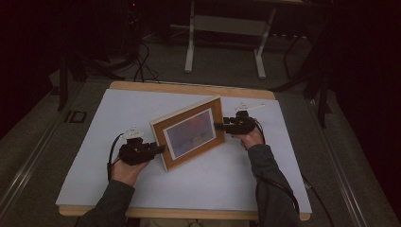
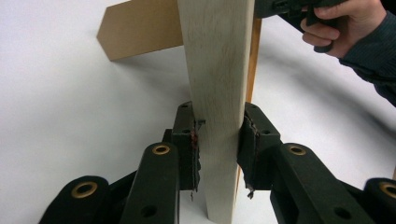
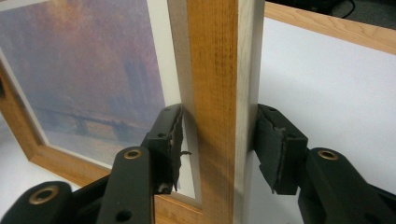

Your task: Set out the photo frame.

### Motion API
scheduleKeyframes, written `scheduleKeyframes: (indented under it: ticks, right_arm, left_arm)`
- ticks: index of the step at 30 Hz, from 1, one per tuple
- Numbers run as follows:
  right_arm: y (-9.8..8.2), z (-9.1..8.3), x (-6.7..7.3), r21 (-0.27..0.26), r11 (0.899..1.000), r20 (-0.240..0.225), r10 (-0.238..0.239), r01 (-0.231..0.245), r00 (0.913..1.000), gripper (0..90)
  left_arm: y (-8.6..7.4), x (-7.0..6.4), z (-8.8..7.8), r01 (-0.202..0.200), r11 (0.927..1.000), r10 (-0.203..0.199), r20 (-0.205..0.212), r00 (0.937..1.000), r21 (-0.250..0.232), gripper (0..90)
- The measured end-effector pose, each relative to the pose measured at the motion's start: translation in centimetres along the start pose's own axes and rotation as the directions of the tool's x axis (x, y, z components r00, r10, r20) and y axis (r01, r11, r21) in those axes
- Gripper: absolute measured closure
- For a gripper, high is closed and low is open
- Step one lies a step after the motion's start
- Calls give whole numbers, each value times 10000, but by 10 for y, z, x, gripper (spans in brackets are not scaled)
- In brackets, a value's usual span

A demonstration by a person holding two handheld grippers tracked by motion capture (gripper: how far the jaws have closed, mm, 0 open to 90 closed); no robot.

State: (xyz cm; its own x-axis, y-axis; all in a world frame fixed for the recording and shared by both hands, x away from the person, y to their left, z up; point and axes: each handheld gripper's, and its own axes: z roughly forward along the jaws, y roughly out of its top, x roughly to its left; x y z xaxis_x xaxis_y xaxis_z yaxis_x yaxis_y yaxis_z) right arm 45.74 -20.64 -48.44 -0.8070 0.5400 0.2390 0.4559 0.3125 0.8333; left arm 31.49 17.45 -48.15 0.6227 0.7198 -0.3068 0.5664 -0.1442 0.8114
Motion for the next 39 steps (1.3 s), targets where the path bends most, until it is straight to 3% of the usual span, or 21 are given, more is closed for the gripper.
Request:
scheduleKeyframes:
  ticks: [14, 27, 39]
  right_arm:
    - [-6, -9, 2, -18, 10000, 217, -11, 11, 9998, 583]
    - [-10, -14, 4, -74, 9999, 349, 87, -85, 9994, 600]
    - [-15, -19, 7, -197, 9997, 494, 165, -156, 9986, 616]
  left_arm:
    - [6, 7, 4, 13, 10000, -12, -62, 10000, 88, 721]
    - [9, 11, 7, -131, 9998, 130, 107, 9999, 143, 716]
    - [13, 17, 10, -6, 9999, 1, 296, 9996, 155, 709]
